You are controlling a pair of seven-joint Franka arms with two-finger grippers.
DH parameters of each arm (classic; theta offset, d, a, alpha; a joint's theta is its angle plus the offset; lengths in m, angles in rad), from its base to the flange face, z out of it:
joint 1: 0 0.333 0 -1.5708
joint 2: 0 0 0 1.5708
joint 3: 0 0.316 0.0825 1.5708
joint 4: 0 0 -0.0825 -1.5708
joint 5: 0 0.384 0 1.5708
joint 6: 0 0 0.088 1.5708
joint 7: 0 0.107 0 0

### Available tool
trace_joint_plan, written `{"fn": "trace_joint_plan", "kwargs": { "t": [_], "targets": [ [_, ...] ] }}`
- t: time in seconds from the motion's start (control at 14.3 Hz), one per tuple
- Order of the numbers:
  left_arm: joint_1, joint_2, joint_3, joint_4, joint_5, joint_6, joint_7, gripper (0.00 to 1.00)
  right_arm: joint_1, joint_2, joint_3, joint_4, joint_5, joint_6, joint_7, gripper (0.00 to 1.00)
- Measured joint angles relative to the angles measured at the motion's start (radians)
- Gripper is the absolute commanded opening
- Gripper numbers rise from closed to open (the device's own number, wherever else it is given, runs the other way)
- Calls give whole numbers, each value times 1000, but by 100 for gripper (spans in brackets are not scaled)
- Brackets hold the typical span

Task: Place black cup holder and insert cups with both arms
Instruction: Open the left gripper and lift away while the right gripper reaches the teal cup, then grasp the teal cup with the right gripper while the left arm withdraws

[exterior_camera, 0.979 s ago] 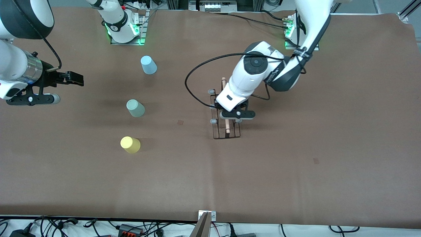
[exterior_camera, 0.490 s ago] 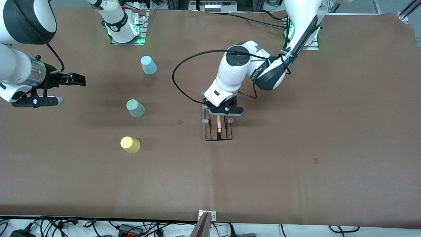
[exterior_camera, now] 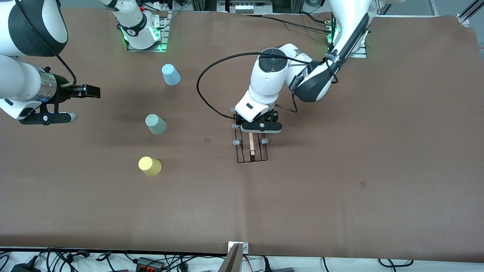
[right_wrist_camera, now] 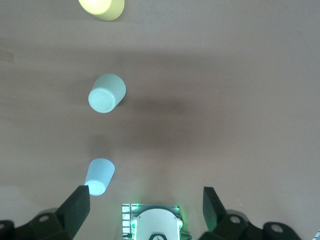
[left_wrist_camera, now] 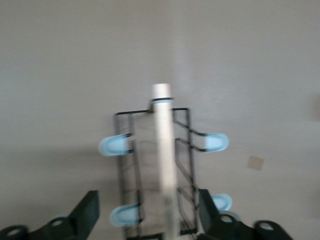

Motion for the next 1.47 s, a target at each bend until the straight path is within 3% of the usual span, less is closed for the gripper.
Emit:
{"fn": "trace_joint_plan", "kwargs": {
  "t": [0.21, 0.42, 0.63, 0.77, 1.05, 1.33, 1.47],
  "targets": [
    [66, -101, 4, 10, 7, -201, 173, 100, 13, -4, 2, -121, 5, 187, 165, 100],
    [199, -191, 5, 9, 7, -359, 404, 100, 75, -7, 10, -316, 7, 471, 306, 100],
    [315, -245, 5, 9, 7, -445, 568, 100, 88, -25, 11, -574, 6, 819, 370, 100],
    [379, -273, 5, 8, 7, -474, 667, 100, 88, -44, 23, -694, 6, 949, 442, 100],
    [501, -329, 4, 9, 2, -521, 854, 100, 106, -60, 65, -775, 5, 1061, 518, 100],
    [632, -365, 12, 20, -184, -614, 985, 100, 121, -31, 66, -797, -16, 1129, 448, 100],
    [634, -367, 72, 23, -219, -653, 1010, 100, 119, -6, 64, -799, -16, 1154, 387, 100]
  ]
}}
